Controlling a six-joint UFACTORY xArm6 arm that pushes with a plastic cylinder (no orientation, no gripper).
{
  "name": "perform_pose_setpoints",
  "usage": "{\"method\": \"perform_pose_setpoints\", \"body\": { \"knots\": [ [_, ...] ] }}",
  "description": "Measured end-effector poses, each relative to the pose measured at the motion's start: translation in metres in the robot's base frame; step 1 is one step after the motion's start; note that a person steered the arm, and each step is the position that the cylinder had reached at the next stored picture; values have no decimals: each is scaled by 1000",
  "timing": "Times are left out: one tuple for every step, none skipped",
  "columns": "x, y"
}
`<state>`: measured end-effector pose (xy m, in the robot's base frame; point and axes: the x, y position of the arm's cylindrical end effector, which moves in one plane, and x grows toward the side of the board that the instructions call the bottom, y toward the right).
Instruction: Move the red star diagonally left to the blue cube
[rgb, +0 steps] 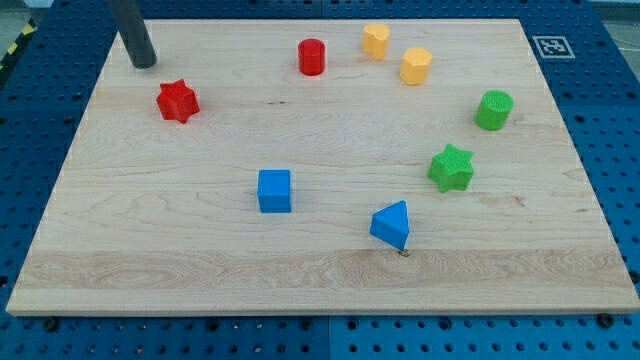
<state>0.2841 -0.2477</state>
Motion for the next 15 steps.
{"method": "perform_pose_setpoints", "body": {
  "knots": [
    [4, 0],
    [11, 13],
    [26, 30],
    [42, 32],
    [52, 32],
    [62, 32],
    [78, 32],
    [93, 32],
    [106, 32],
    [112, 32],
    [108, 20],
    [89, -2],
    [80, -13],
    [85, -13],
    [93, -9]
  ]
}}
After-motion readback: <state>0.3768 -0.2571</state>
